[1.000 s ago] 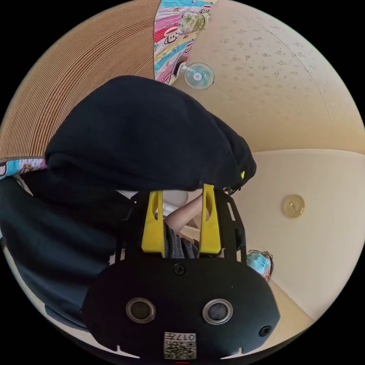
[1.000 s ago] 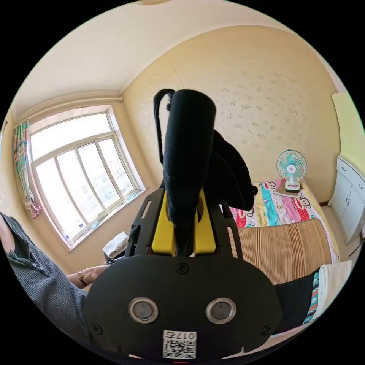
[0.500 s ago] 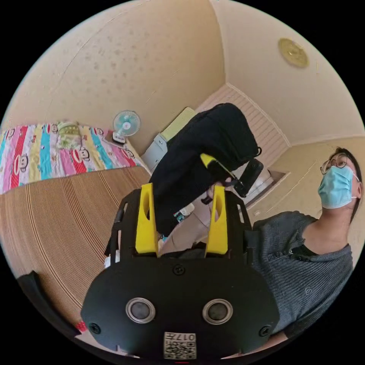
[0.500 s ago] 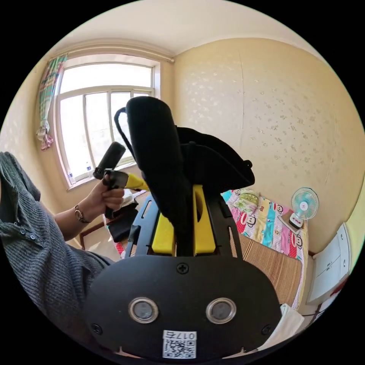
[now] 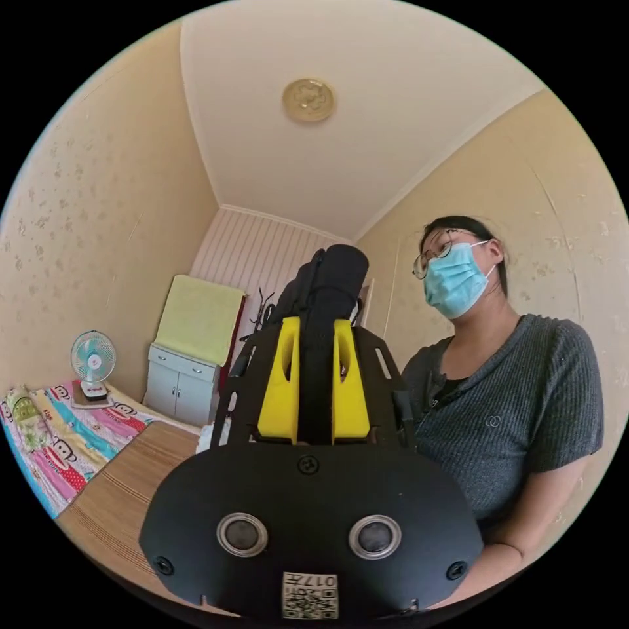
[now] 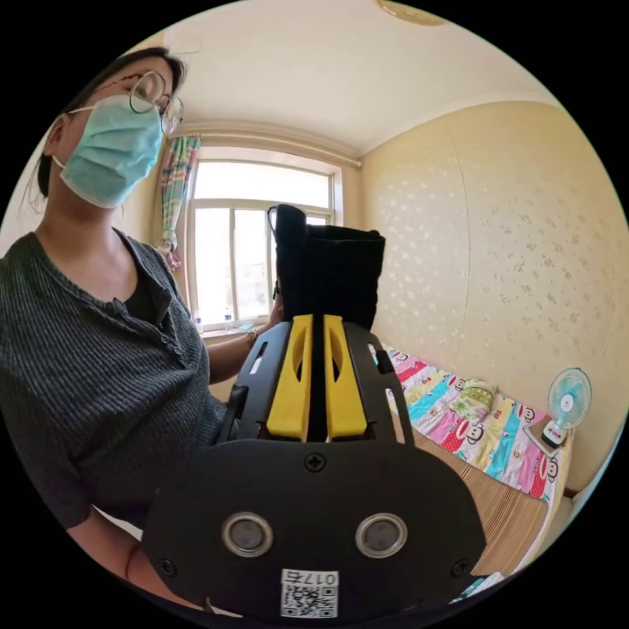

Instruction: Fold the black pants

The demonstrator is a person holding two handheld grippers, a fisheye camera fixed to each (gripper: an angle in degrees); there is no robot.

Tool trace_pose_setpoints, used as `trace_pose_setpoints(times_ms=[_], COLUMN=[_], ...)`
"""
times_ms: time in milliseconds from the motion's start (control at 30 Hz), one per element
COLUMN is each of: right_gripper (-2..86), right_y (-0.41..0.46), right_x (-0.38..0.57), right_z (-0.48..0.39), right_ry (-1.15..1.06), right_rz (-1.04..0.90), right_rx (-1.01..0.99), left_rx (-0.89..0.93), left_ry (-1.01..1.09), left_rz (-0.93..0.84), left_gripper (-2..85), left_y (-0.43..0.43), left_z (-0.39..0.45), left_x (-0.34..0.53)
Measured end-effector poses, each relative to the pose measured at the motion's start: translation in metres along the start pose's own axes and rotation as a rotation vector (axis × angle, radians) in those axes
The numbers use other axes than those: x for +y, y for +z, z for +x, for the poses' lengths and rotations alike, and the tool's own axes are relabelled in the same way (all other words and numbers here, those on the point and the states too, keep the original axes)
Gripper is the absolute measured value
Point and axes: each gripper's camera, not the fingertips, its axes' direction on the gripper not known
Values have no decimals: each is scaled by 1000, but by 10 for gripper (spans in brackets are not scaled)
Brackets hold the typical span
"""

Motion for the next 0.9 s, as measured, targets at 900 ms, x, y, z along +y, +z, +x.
trace_pose_setpoints(times_ms=[900], right_gripper=[16], right_y=[17], right_x=[-165], right_z=[55], right_ry=[82], right_rz=[94], right_rx=[476], left_rx=[-734], left_ry=[-214], left_rz=[-52], left_gripper=[160], left_y=[119], left_z=[39], left_x=[67])
